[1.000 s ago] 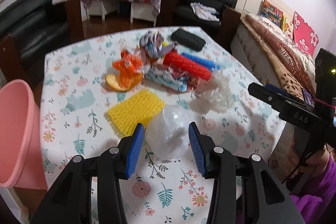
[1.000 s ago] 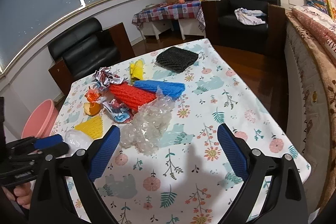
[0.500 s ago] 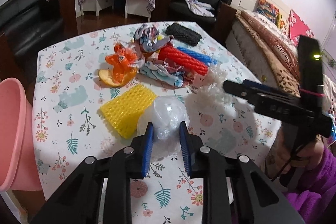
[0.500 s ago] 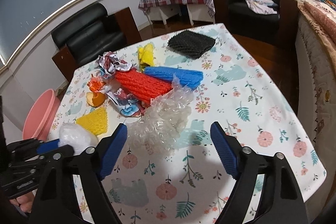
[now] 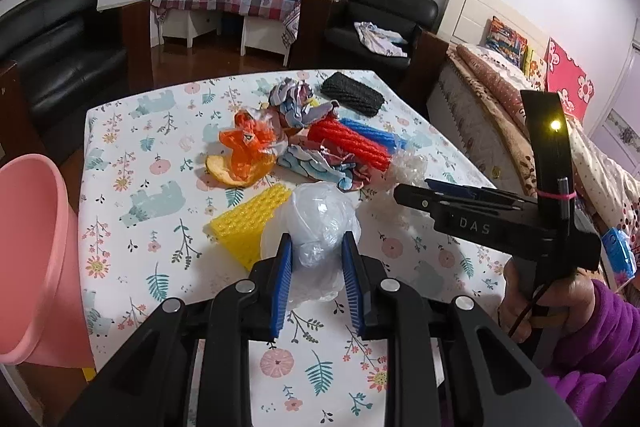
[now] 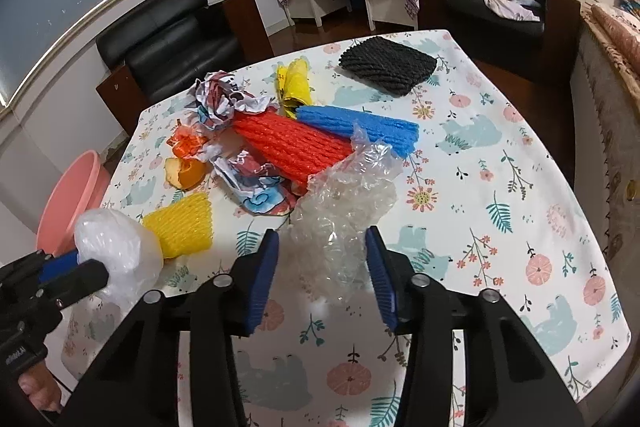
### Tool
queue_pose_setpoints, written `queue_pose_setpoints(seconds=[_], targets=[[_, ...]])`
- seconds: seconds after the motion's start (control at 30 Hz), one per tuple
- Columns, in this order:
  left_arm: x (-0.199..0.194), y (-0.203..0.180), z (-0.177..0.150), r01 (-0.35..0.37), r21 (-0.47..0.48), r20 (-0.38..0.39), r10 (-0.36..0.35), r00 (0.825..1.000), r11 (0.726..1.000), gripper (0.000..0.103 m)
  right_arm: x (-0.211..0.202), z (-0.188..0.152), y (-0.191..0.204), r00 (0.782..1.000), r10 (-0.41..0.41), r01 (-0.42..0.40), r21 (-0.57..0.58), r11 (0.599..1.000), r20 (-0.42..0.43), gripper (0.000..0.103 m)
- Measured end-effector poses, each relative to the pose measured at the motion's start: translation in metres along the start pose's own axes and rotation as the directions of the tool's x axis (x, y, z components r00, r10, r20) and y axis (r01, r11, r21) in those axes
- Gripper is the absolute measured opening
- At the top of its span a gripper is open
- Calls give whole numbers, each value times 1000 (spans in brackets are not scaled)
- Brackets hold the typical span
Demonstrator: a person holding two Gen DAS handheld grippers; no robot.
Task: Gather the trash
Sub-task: 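Grasp the white plastic bag with the left tool while the right tool grasps the clear bubble wrap, then carry both items over the pink bin and open both tools to drop them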
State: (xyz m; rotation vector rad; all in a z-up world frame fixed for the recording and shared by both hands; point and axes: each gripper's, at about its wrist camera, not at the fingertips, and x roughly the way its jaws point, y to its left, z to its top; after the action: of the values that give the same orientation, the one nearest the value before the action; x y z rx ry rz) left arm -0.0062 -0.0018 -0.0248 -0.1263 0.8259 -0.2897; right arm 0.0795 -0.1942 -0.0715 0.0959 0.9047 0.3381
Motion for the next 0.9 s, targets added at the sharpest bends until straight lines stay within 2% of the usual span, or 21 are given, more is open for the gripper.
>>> queue_pose_setpoints(seconds=[0.17,0.47,0.9], targets=[[-9,3,-1,0,-7,28,0,1000,1000,24,-9,-2,6,1000,-15,15,-13,1000,10,40],[-30,18,-3,-24,-35,87,27,996,999,23,-36,3,33,997,-26,33,-94,995,74,38],[-63,60,-6,-98,-151,162,123,979,984,24,-48,20,100,992,34,-3,-251,968,120,38]])
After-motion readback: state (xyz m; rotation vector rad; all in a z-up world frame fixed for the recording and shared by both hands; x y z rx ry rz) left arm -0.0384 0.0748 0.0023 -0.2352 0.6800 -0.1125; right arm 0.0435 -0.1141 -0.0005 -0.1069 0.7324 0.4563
